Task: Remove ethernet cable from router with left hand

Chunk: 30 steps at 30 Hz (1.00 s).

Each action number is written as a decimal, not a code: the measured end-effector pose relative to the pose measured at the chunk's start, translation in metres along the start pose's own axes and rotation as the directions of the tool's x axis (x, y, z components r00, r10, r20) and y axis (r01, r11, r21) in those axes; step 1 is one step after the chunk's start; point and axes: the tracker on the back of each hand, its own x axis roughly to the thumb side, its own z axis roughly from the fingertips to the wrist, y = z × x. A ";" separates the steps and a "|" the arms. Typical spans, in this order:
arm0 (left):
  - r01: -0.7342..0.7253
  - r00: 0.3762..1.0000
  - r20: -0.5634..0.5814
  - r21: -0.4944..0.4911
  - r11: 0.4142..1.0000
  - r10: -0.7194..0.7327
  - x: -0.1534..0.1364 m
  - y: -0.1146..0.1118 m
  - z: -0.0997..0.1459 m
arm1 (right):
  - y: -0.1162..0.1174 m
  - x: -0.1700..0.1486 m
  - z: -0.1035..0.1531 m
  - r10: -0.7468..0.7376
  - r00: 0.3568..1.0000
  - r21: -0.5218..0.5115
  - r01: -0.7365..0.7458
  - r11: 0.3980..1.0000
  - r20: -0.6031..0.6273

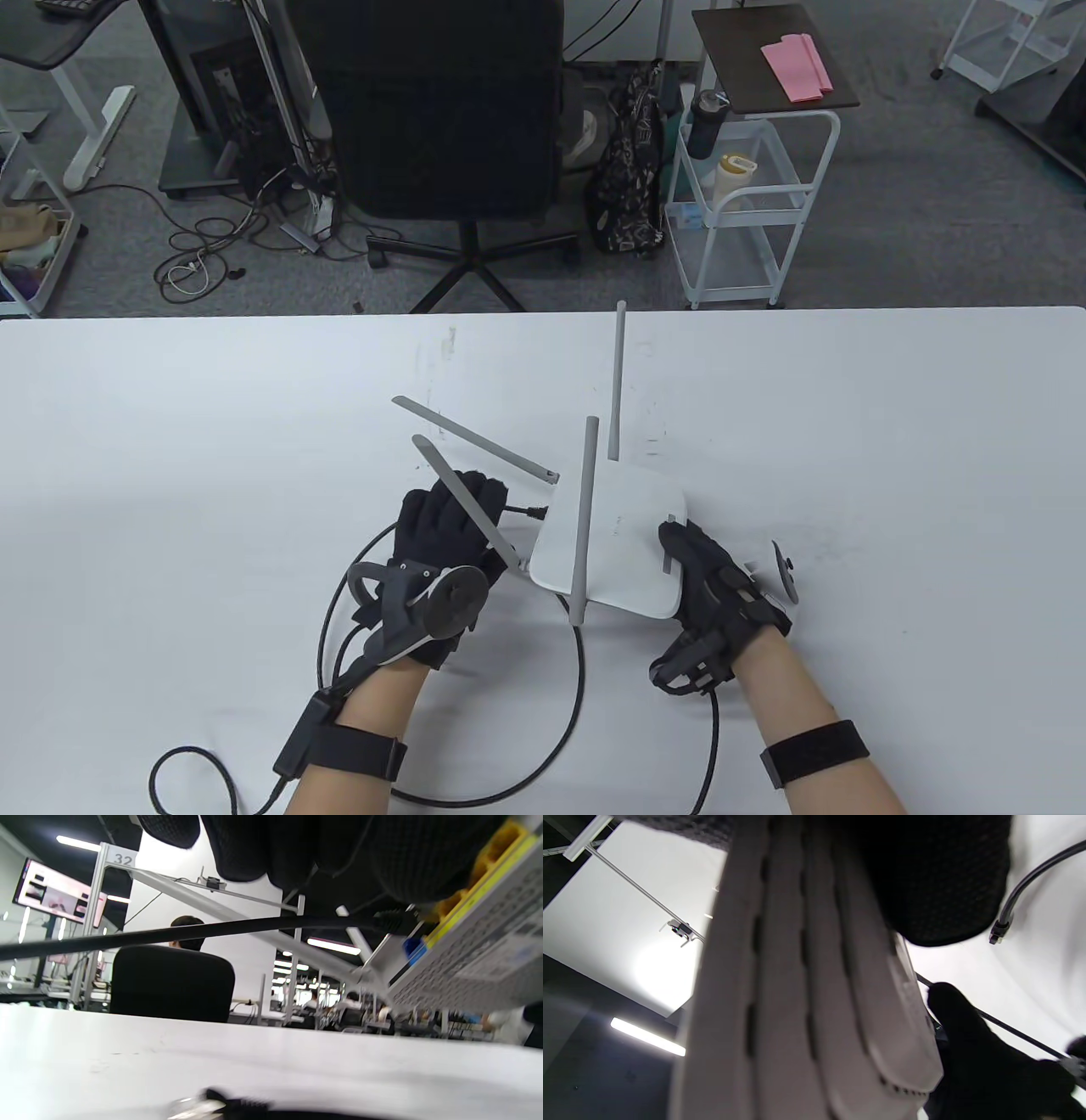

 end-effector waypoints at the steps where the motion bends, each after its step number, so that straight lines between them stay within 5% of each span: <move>1: -0.035 0.999 -0.010 0.003 0.999 0.035 -0.001 0.001 0.000 | 0.002 -0.001 0.000 0.013 1.000 0.004 -0.013 1.000 0.000; 10: -0.024 0.999 0.026 0.023 0.999 0.024 0.007 -0.003 0.001 | 0.017 -0.014 -0.001 -0.026 0.999 0.052 0.028 0.998 -0.045; 22: -0.047 0.998 0.034 0.081 0.996 0.045 0.006 -0.003 0.002 | 0.009 -0.015 -0.001 -0.069 0.995 0.039 0.072 0.997 -0.065; 26: -0.035 0.997 0.069 0.110 0.993 0.027 0.011 0.000 0.003 | 0.002 -0.016 -0.001 -0.064 0.996 -0.047 0.061 0.997 -0.064; 30: -0.052 0.995 0.089 0.122 0.991 0.042 0.012 0.002 0.002 | -0.002 -0.014 -0.002 -0.075 0.994 -0.002 0.075 0.997 -0.078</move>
